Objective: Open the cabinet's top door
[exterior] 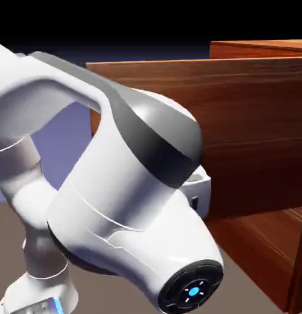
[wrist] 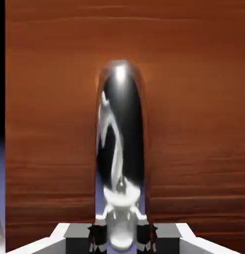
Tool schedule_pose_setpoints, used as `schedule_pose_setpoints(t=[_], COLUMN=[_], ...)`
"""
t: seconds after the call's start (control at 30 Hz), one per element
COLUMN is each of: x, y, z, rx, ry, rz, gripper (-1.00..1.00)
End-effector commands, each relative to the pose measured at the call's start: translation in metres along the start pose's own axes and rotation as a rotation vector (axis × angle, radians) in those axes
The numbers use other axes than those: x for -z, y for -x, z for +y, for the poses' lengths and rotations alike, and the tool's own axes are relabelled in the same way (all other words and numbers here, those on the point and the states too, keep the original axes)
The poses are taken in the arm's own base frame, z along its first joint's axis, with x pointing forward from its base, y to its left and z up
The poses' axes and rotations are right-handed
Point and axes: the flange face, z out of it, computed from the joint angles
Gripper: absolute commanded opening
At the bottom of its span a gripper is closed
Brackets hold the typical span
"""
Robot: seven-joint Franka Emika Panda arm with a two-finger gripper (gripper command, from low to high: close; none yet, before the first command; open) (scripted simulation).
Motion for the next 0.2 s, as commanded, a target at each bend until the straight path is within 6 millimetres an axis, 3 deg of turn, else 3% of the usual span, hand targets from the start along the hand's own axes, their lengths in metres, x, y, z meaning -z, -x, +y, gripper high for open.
schedule_pose_setpoints(t=[0.0,0.17], x=[0.004,0.029], y=[-0.002,-0.009], z=[0.001,0.008], rx=[0.001,0.001], ry=[-0.007,-0.049], rz=[-0.007,-0.050], gripper=[-1.00,-1.00])
